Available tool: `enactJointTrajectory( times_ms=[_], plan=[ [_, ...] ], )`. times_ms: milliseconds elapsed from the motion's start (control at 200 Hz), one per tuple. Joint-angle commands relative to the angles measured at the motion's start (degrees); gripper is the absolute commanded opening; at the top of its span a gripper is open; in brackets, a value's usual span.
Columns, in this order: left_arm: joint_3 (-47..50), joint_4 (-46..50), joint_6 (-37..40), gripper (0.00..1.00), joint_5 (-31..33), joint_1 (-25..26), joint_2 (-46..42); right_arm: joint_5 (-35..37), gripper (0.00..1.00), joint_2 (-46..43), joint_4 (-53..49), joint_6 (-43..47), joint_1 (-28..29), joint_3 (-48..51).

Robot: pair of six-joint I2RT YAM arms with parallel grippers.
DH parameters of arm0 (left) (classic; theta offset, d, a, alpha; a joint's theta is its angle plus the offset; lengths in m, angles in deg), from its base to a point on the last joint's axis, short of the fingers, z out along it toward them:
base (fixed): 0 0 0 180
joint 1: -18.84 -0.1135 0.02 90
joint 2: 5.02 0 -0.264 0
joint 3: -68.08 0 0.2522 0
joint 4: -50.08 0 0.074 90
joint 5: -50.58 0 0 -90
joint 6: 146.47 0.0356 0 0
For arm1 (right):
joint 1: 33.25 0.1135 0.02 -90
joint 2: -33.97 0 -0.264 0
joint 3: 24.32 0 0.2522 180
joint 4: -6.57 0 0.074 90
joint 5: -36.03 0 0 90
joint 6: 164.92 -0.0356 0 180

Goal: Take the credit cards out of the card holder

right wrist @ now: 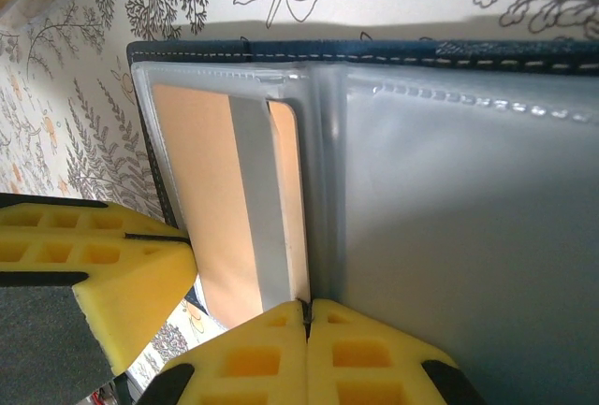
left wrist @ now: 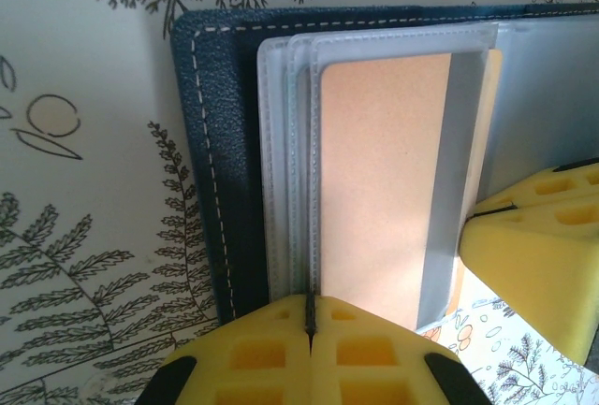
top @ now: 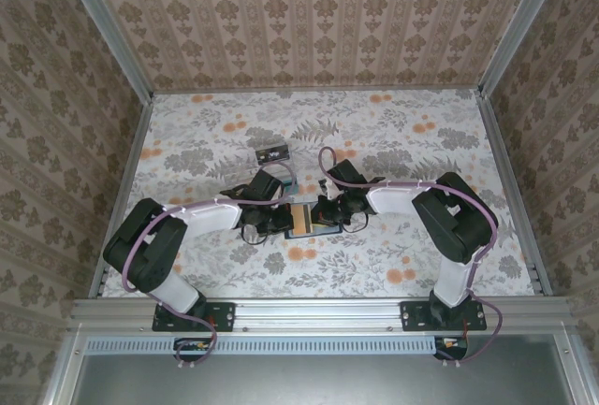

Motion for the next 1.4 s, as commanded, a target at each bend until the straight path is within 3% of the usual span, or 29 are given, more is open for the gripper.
enactJointTrajectory(
  times_ms=[0,355,470,685,900,1015,1390],
  plan=[
    [0.0,4.1,1.2,0.0,1.3,0.1,1.0,1.3,0.0,-2.1,-2.2,0.5,-1.2,1.3],
    [-0.2,4.0,1.3,0.0,0.8,-0.2,1.4,-1.3,0.0,-2.9,-2.1,1.5,-3.0,2.5],
    [-0.3,3.9,1.4,0.0,0.5,-0.2,1.8,-2.1,0.2,-1.4,-0.6,0.9,-2.8,2.0],
    [-0.4,3.8,1.5,0.0,0.2,-0.1,1.7,-3.2,0.22,0.9,1.0,-0.1,-2.0,0.9],
    [-0.7,3.6,1.4,0.0,0.0,0.0,1.9,-3.8,0.17,1.9,1.4,-0.2,-1.8,0.5],
    [-0.7,3.7,1.1,0.0,0.1,0.1,1.9,-3.3,0.03,1.6,1.1,-0.3,-1.7,1.0],
    [0.5,4.5,-1.4,0.0,1.7,-0.5,2.1,-0.5,0.0,-2.6,2.8,-3.0,-2.3,6.4]
  ],
)
